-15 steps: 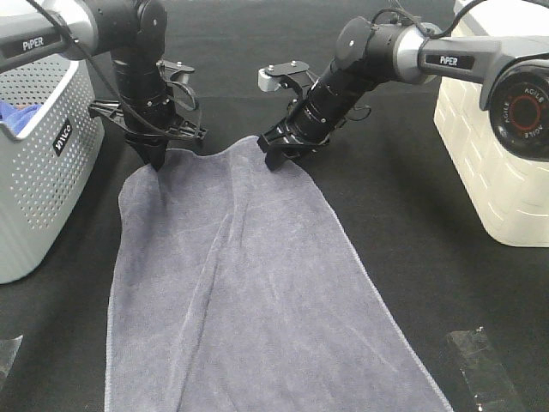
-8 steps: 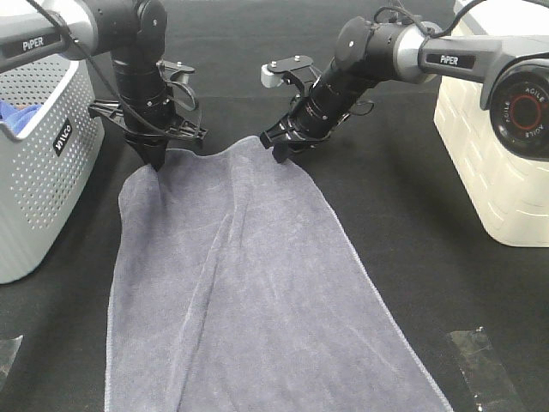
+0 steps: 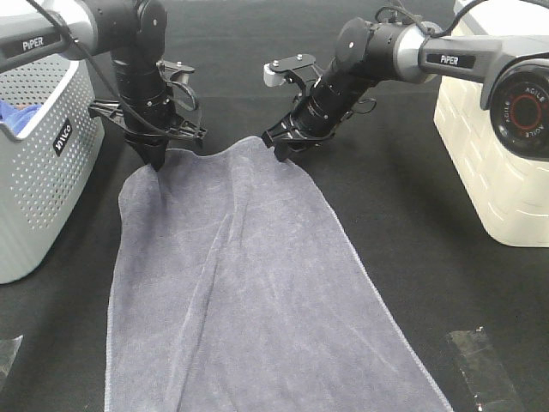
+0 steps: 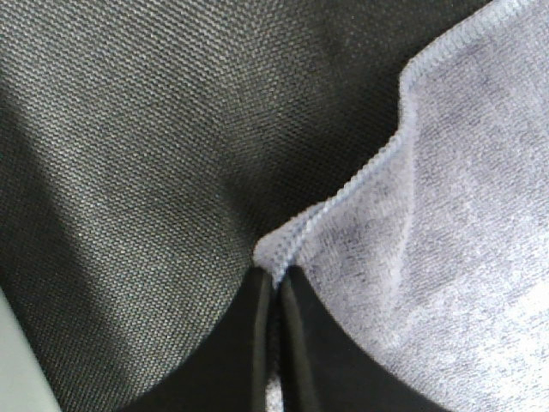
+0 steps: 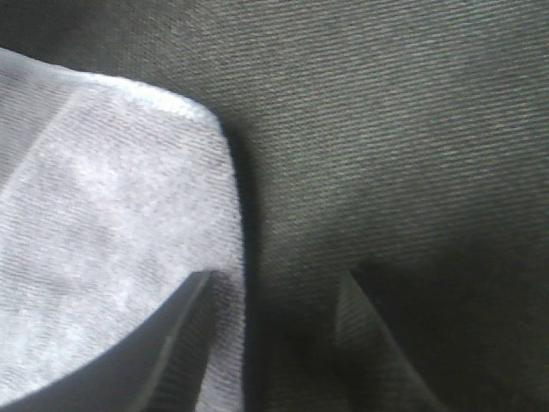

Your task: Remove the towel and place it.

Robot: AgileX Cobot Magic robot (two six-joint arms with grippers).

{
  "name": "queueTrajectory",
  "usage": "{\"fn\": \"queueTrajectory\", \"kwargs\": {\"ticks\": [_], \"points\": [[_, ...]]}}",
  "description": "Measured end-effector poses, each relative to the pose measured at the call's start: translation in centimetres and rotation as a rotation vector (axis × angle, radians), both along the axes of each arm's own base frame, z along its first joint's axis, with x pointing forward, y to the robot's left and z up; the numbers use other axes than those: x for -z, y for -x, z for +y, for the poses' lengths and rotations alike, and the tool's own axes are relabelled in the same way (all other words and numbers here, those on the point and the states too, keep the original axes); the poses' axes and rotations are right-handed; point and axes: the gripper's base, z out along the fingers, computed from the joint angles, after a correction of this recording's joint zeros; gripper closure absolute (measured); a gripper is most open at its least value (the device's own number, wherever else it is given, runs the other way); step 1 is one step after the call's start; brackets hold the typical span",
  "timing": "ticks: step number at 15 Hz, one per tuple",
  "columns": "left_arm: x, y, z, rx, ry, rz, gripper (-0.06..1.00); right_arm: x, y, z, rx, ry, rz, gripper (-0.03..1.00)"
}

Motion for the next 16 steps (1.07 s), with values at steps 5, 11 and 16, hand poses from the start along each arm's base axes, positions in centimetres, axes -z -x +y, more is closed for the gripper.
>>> {"fn": "queueTrajectory", "kwargs": {"ticks": [5, 11, 16], "points": [[0.0, 0.0, 0.0, 0.0, 0.0, 0.0, 0.93, 1.0, -0.2, 0.1, 0.008, -0.001, -0.001, 0.53], [0.0, 0.0, 0.0, 0.0, 0.0, 0.0, 0.93, 1.3, -0.4, 0.0, 0.023, -0.007, -0.01, 0.93], [0.0, 0.0, 0.0, 0.0, 0.0, 0.0, 0.93, 0.5, -0.1, 0.0, 0.025, -0.009, 0.018, 0.97]]}}
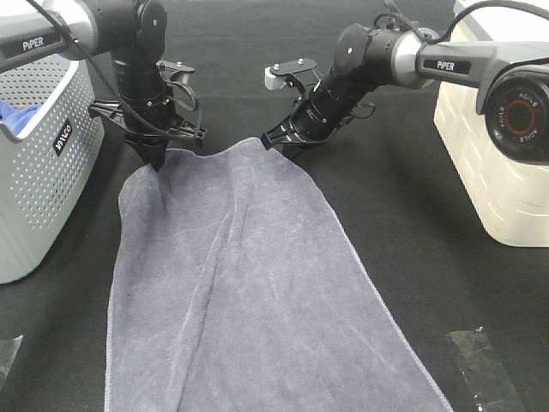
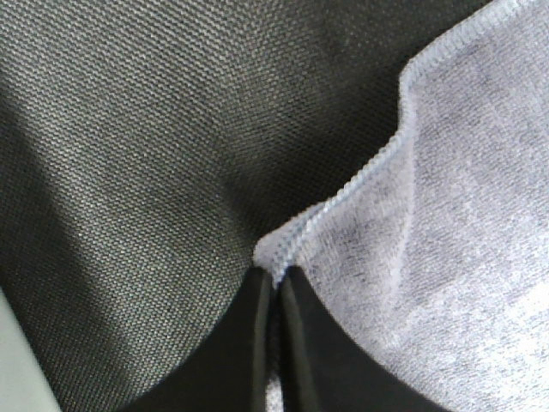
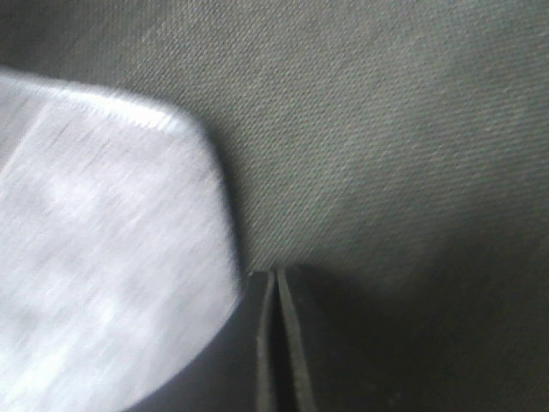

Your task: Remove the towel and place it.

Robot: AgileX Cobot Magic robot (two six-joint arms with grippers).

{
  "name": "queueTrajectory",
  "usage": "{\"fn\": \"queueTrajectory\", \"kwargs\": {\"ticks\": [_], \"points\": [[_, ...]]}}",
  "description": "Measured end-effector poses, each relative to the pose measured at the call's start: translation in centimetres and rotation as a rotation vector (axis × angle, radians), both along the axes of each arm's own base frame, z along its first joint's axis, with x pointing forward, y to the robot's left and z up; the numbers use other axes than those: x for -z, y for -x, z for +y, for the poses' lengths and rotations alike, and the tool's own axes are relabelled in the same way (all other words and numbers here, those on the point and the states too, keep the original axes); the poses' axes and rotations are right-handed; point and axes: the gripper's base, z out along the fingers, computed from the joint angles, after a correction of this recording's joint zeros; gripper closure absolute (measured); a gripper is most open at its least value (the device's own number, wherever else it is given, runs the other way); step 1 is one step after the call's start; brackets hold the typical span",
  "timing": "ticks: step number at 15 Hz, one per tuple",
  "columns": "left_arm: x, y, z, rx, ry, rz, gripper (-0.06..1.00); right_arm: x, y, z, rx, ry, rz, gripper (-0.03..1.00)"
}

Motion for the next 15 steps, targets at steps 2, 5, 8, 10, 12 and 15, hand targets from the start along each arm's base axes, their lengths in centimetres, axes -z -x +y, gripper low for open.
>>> {"fn": "queueTrajectory", "kwargs": {"ticks": [2, 5, 8, 10, 12, 15], "points": [[0.0, 0.0, 0.0, 0.0, 0.001, 0.0, 0.93, -0.9, 0.0, 0.1, 0.006, -0.02, -0.005, 0.9], [0.0, 0.0, 0.0, 0.0, 0.001, 0.0, 0.93, -0.9, 0.2, 0.3, 0.015, -0.047, 0.018, 0.69], [0.0, 0.0, 0.0, 0.0, 0.001, 0.0, 0.93, -1.0, 0.4, 0.5, 0.023, -0.079, 0.048, 0.51], [0.0, 0.0, 0.0, 0.0, 0.001, 0.0, 0.93, -0.9, 0.4, 0.6, 0.019, -0.081, 0.048, 0.49], [0.0, 0.0, 0.0, 0.0, 0.001, 0.0, 0.93, -1.0, 0.4, 0.6, 0.019, -0.082, 0.048, 0.49], [0.0, 0.0, 0.0, 0.0, 0.001, 0.0, 0.93, -2.5, 0.3, 0.6, 0.028, -0.099, 0.017, 0.45]]}}
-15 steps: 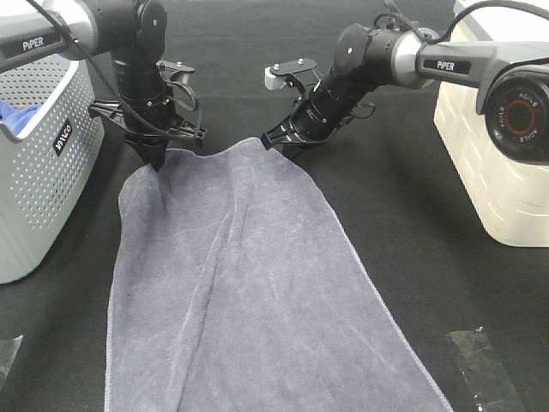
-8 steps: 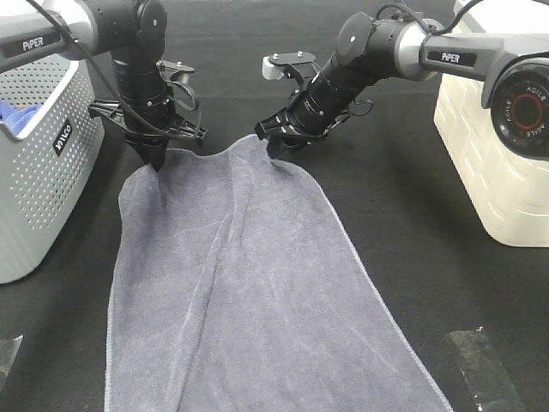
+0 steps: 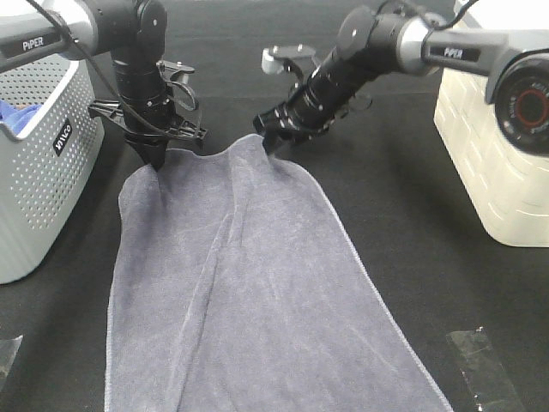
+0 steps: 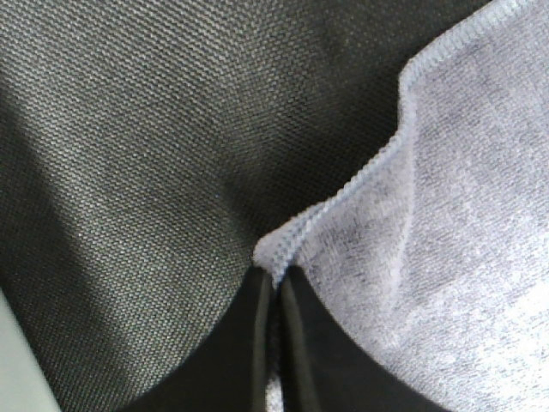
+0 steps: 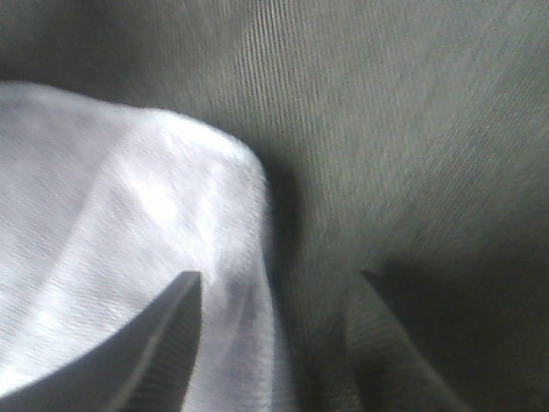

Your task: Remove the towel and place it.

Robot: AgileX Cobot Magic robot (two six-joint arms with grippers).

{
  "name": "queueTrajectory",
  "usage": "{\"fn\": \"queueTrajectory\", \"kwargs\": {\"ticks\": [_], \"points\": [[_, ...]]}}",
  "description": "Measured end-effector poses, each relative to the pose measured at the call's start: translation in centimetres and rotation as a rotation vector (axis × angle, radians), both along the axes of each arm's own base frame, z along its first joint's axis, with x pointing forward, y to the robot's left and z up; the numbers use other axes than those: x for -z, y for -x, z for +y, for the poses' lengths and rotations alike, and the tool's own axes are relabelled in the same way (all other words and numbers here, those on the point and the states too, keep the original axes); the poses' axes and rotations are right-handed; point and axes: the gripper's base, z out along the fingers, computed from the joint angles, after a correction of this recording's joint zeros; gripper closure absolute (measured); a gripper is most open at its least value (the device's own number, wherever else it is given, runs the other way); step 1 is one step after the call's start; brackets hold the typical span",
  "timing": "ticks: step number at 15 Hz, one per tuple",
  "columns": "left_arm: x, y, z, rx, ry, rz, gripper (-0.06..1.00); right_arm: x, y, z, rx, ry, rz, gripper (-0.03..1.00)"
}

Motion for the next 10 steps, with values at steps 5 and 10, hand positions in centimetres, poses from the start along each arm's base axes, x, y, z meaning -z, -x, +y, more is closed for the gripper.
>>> {"fn": "queueTrajectory", "kwargs": {"ticks": [5, 10], "points": [[0.0, 0.0, 0.0, 0.0, 0.0, 0.0, 0.93, 0.3, -0.1, 0.0, 0.005, -0.003, -0.003, 0.42], [0.0, 0.0, 0.0, 0.0, 0.0, 0.0, 0.93, 1.8, -0.2, -0.2, 0.001, 0.03, 0.002, 0.41]]}}
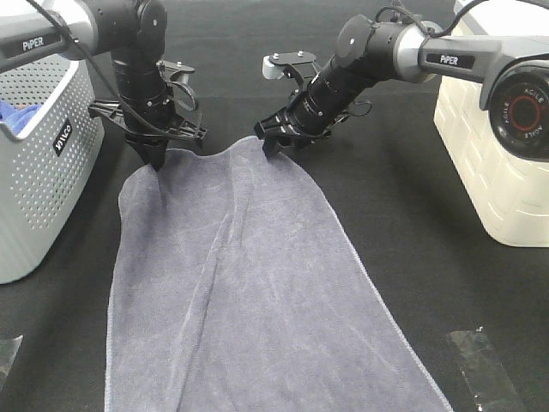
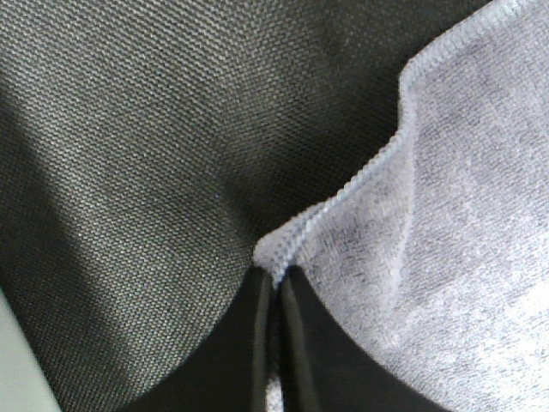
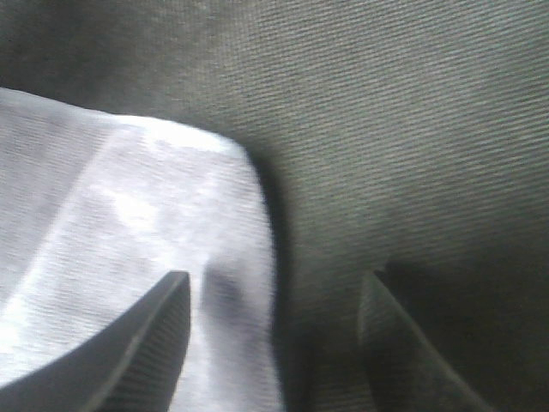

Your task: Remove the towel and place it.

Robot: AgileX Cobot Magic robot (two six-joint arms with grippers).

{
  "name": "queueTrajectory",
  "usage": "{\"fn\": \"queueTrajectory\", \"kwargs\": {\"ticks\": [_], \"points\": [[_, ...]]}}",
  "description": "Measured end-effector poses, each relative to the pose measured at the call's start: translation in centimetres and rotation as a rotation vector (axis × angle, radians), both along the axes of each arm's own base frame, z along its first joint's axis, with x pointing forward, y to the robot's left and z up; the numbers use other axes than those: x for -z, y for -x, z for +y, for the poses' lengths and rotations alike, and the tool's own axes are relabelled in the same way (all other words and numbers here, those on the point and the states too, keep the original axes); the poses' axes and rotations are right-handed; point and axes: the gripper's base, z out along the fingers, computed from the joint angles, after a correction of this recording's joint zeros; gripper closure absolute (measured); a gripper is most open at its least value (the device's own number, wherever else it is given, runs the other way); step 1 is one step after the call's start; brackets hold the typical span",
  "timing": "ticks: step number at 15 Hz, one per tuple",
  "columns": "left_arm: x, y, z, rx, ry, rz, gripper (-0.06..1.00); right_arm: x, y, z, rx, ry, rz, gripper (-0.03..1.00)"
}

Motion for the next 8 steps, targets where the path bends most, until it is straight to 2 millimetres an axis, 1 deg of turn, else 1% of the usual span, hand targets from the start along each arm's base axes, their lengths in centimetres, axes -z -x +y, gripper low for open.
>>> {"fn": "queueTrajectory", "kwargs": {"ticks": [2, 3, 5, 6, 8], "points": [[0.0, 0.0, 0.0, 0.0, 0.0, 0.0, 0.93, 1.0, -0.1, 0.0, 0.005, 0.005, 0.0, 0.45], [0.0, 0.0, 0.0, 0.0, 0.0, 0.0, 0.93, 1.0, -0.1, 0.0, 0.006, 0.006, -0.002, 0.49], [0.0, 0.0, 0.0, 0.0, 0.0, 0.0, 0.93, 1.2, -0.1, 0.0, 0.007, 0.007, -0.001, 0.52], [0.0, 0.0, 0.0, 0.0, 0.0, 0.0, 0.93, 1.4, -0.1, 0.0, 0.008, 0.008, 0.001, 0.58], [0.0, 0.0, 0.0, 0.0, 0.0, 0.0, 0.93, 1.4, -0.2, 0.0, 0.003, 0.008, -0.001, 0.74]]}}
